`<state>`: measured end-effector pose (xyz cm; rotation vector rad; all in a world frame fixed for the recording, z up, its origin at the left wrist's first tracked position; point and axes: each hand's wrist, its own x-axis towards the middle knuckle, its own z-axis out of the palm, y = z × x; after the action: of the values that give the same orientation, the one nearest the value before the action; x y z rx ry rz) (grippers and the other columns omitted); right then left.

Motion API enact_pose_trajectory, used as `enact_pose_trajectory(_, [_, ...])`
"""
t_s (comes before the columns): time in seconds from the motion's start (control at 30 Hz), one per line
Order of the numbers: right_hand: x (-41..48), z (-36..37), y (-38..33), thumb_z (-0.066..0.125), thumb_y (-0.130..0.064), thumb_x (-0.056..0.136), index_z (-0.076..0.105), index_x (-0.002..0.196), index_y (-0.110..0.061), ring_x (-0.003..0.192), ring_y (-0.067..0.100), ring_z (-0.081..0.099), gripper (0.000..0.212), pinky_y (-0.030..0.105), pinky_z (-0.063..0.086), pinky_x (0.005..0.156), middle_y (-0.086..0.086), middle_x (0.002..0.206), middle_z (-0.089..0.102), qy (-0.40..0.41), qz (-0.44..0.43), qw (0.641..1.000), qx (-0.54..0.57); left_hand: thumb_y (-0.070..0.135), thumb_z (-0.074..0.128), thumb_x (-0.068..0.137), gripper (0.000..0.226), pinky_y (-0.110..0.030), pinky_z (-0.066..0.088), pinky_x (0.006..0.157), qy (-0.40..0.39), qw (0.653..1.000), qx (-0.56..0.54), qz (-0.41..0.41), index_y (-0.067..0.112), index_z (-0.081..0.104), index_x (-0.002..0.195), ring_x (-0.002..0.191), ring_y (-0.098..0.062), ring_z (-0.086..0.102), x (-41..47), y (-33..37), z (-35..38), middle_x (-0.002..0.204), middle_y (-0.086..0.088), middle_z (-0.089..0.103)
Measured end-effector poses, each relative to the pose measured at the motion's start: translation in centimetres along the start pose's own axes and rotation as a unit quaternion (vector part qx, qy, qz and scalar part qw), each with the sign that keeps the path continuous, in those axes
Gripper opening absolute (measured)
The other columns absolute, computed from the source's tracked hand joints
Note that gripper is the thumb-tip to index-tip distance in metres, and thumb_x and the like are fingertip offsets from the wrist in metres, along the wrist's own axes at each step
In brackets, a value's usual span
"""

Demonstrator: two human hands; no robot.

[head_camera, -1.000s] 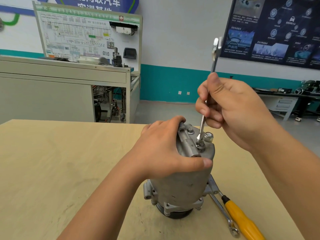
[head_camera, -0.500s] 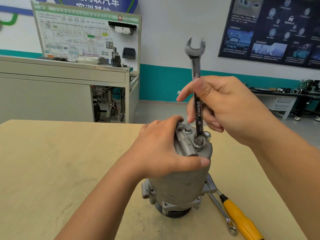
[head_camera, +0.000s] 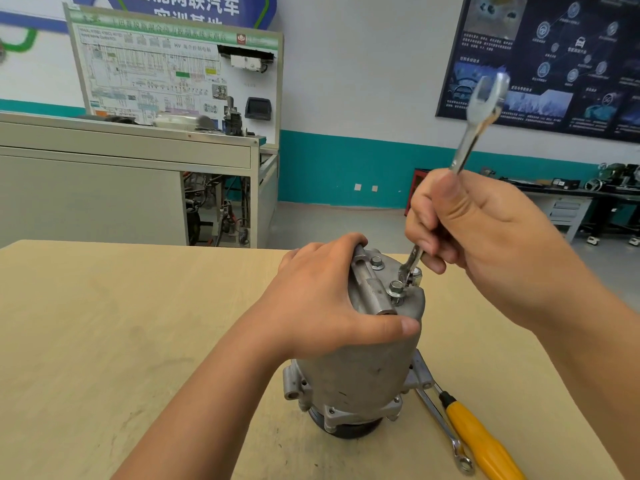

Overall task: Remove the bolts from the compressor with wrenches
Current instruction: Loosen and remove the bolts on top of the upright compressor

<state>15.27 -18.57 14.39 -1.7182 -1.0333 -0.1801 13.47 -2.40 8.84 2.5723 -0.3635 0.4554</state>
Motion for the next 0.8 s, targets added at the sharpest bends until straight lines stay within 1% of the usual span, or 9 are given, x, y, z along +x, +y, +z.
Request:
enact_pose_trajectory(0.1, [-0.2, 0.0, 0.4, 0.038, -0.051, 0.087, 0.046, 0.067, -0.015, 0.046, 0.006, 0.04, 0.042, 0.018, 0.039, 0.049, -0.003, 0.057, 0.048, 0.028, -0.008, 0.999, 0.023, 0.081, 0.051, 0.049, 0.104, -0.031, 0.033, 0.096, 0.0, 1.0, 0.001, -0.001, 0.034, 0.027, 0.138, 0.108, -0.006, 0.038, 0.1, -0.1, 0.0, 0.108, 0.02, 0.036])
enact_pose_trajectory(0.17, [-0.3, -0.1, 0.6, 0.04, -0.052, 0.086, 0.047, 0.067, -0.016, 0.045, 0.007, 0.04, 0.041, 0.02, 0.04, 0.048, -0.003, 0.057, 0.05, 0.042, -0.007, 0.998, 0.051, 0.082, 0.051, 0.049, 0.104, -0.031, 0.032, 0.096, 0.0, 1.0, 0.001, -0.003, 0.034, 0.027, 0.138, 0.105, -0.004, 0.035, 0.1, -0.2, 0.1, 0.109, 0.021, 0.035])
enact_pose_trajectory(0.3, [-0.4, -0.2, 0.7, 0.042, -0.052, 0.081, 0.049, 0.067, -0.016, 0.045, 0.008, 0.042, 0.039, 0.021, 0.041, 0.049, -0.002, 0.057, 0.053, 0.049, -0.005, 0.996, 0.072, 0.083, 0.049, 0.049, 0.104, -0.031, 0.033, 0.095, -0.001, 1.0, 0.007, 0.001, 0.034, 0.027, 0.138, 0.103, -0.004, 0.035, 0.1, -0.2, 0.1, 0.109, 0.021, 0.036])
enact_pose_trajectory(0.43, [-0.6, -0.1, 0.3, 0.043, -0.054, 0.08, 0.054, 0.065, -0.023, 0.046, 0.009, 0.047, 0.037, 0.021, 0.043, 0.05, 0.001, 0.06, 0.057, 0.041, -0.017, 0.998, 0.041, 0.082, 0.05, 0.049, 0.104, -0.032, 0.034, 0.094, -0.002, 1.0, 0.006, -0.002, 0.033, 0.028, 0.138, 0.103, -0.006, 0.037, 0.1, -0.1, 0.1, 0.108, 0.02, 0.036])
enact_pose_trajectory(0.5, [-0.7, 0.2, 0.1, 0.045, -0.053, 0.08, 0.055, 0.066, -0.021, 0.046, 0.01, 0.049, 0.036, 0.021, 0.044, 0.05, 0.001, 0.061, 0.059, 0.029, -0.025, 0.999, 0.022, 0.081, 0.051, 0.05, 0.102, -0.033, 0.036, 0.095, -0.003, 1.0, 0.003, -0.003, 0.033, 0.029, 0.137, 0.104, -0.008, 0.04, 0.1, 0.0, 0.0, 0.108, 0.019, 0.039])
enact_pose_trajectory(0.63, [-0.7, 0.9, -0.2, 0.046, -0.051, 0.078, 0.053, 0.068, -0.016, 0.047, 0.01, 0.049, 0.037, 0.021, 0.045, 0.051, 0.0, 0.061, 0.058, 0.01, -0.033, 0.999, 0.0, 0.08, 0.053, 0.051, 0.096, -0.04, 0.04, 0.096, -0.005, 1.0, -0.011, 0.004, 0.031, 0.037, 0.131, 0.106, -0.013, 0.047, 0.1, 0.1, -0.1, 0.114, 0.014, 0.051])
enact_pose_trajectory(0.7, [-0.5, 1.0, -0.3, 0.045, -0.052, 0.079, 0.052, 0.068, -0.015, 0.046, 0.01, 0.049, 0.039, 0.023, 0.045, 0.051, 0.001, 0.06, 0.057, 0.015, -0.03, 0.999, -0.021, 0.079, 0.053, 0.051, 0.096, -0.041, 0.04, 0.096, -0.005, 1.0, -0.013, 0.005, 0.031, 0.037, 0.132, 0.106, -0.013, 0.048, 0.1, 0.1, -0.1, 0.114, 0.013, 0.052])
enact_pose_trajectory(0.8, [-0.4, 1.1, -0.3, 0.043, -0.053, 0.085, 0.052, 0.068, -0.017, 0.045, 0.01, 0.049, 0.041, 0.024, 0.045, 0.049, 0.001, 0.061, 0.057, 0.026, -0.035, 0.997, -0.057, 0.079, 0.053, 0.051, 0.096, -0.04, 0.04, 0.097, -0.006, 1.0, -0.013, 0.003, 0.031, 0.036, 0.133, 0.107, -0.013, 0.047, 0.1, 0.1, -0.1, 0.115, 0.013, 0.051])
